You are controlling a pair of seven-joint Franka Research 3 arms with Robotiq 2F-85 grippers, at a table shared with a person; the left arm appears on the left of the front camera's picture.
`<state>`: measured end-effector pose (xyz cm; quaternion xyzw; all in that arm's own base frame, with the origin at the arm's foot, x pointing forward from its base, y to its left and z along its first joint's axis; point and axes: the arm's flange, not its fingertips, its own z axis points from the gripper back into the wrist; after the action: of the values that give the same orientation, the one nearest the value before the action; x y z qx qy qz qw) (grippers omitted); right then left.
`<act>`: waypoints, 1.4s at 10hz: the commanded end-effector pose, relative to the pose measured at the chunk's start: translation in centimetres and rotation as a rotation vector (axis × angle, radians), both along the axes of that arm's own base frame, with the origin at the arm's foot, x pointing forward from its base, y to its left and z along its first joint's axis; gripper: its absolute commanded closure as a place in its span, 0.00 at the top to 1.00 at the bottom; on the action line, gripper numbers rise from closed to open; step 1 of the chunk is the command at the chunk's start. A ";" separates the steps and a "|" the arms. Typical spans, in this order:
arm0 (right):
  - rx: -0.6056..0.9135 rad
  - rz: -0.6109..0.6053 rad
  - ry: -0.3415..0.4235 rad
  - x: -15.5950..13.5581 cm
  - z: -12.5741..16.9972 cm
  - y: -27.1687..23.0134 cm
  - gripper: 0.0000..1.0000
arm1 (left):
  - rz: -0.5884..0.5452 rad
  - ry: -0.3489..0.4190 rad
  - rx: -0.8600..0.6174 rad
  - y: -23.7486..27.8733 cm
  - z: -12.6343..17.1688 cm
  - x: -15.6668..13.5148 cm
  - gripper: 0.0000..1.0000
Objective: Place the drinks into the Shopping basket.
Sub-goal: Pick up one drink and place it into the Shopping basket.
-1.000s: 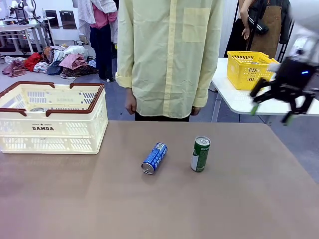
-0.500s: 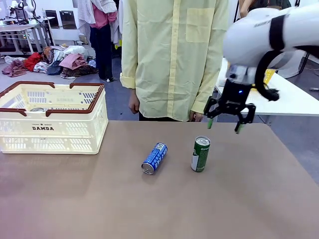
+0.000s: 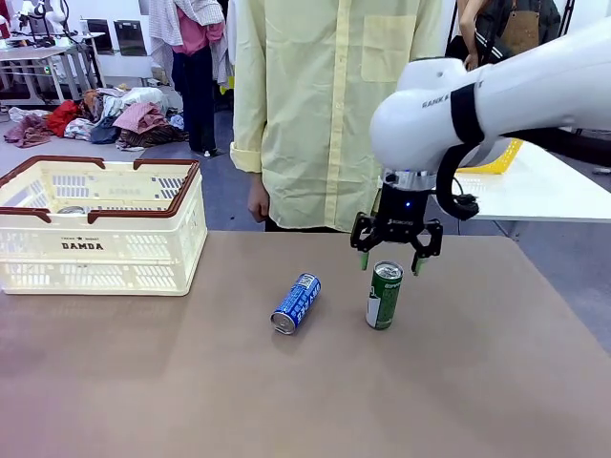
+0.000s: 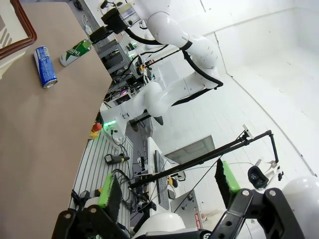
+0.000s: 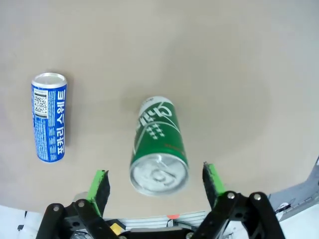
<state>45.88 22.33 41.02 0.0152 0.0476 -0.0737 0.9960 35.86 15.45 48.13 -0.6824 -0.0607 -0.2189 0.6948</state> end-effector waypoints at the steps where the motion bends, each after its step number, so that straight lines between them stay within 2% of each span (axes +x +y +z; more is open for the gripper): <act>1: -0.057 -0.003 -0.030 0.5 -2.0 1.0 1.00 | -0.005 -0.002 0.003 0.6 0.2 -0.3 1.00; 3: -0.072 0.010 -0.015 0.2 -3.6 1.3 1.00 | -0.005 -0.002 0.003 0.6 0.2 -0.3 1.00; 9: -0.068 0.023 -0.011 -0.2 -3.7 0.5 1.00 | -0.005 -0.002 0.003 0.6 0.2 -0.3 1.00; 10: -0.068 0.030 -0.016 -0.2 -3.7 0.4 0.43 | -0.005 -0.002 0.003 0.6 0.2 -0.3 1.00; 11: -0.071 0.036 -0.015 -0.1 -3.7 0.4 0.00 | -0.005 -0.002 0.003 0.6 0.2 -0.3 1.00; 14: -0.068 0.042 -0.010 0.0 -3.7 0.2 0.00 | -0.005 -0.002 0.003 0.6 0.2 -0.3 1.00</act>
<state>46.18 22.83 37.52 -0.0113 0.0502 -0.0583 0.9970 35.86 15.45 48.13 -0.6824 -0.0607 -0.2189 0.6948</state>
